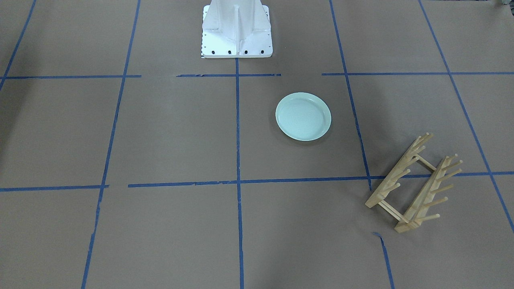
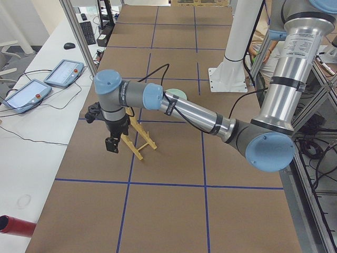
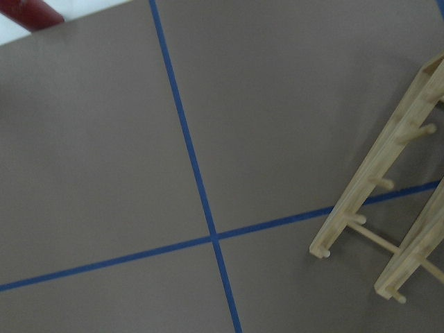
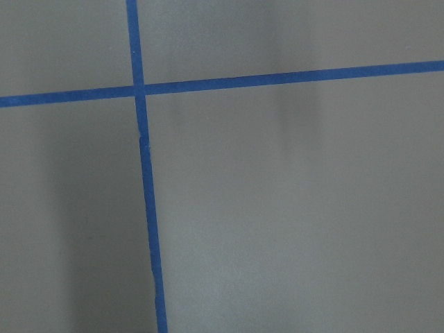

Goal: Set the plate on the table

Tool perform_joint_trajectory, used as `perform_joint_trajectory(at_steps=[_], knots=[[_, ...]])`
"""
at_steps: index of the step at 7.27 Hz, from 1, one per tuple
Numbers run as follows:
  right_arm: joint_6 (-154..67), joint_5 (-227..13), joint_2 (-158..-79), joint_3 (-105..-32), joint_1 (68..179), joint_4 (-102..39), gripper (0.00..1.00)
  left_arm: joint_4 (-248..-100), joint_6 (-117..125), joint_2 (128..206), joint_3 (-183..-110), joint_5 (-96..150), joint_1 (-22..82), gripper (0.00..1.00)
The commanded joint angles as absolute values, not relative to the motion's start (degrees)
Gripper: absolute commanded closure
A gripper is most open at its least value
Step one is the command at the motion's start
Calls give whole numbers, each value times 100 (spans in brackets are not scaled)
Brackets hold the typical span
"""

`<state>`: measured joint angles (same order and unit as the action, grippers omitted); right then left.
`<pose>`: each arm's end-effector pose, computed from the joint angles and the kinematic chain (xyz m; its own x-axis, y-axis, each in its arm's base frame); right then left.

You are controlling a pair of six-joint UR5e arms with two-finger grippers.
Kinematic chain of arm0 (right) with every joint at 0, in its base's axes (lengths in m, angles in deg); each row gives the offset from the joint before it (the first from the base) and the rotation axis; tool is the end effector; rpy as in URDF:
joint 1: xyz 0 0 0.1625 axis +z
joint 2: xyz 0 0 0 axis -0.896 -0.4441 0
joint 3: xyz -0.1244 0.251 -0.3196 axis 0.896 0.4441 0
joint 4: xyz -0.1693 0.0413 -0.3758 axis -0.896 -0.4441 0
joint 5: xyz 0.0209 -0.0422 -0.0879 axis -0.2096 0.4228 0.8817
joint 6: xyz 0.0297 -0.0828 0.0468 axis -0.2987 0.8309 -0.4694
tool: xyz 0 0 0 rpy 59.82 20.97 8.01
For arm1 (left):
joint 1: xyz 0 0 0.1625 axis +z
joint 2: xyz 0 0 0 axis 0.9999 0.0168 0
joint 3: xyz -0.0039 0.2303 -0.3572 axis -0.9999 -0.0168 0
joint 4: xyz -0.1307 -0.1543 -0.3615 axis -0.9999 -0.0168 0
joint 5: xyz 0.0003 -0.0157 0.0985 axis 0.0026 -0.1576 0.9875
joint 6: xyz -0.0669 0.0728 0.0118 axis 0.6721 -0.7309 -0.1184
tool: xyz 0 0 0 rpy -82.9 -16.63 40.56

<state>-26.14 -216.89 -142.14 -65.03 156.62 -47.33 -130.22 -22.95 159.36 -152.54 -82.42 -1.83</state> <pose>0.0895 -0.4534 0.6959 0.7306 0.0971 0.6759 -0.0405 0.9943 -0.0990 -0.0762 -0.5605 0.5226 0.7394 0.2136 -0.6385 -0.1445 0.9766 0.1594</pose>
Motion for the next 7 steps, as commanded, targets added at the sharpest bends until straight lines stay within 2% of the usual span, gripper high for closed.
perform_joint_trajectory(at_steps=[1,3,7], knots=[[-2614,-21689,-14210,-6503,15662,-4733,0,-12912,-2357,15703,-15153,-8521,-228,0],[-2614,-21689,-14210,-6503,15662,-4733,0,-13130,-2384,15728,-14961,-9136,-193,0],[-2614,-21689,-14210,-6503,15662,-4733,0,-13440,-2410,15685,-14652,-8823,-193,0]])
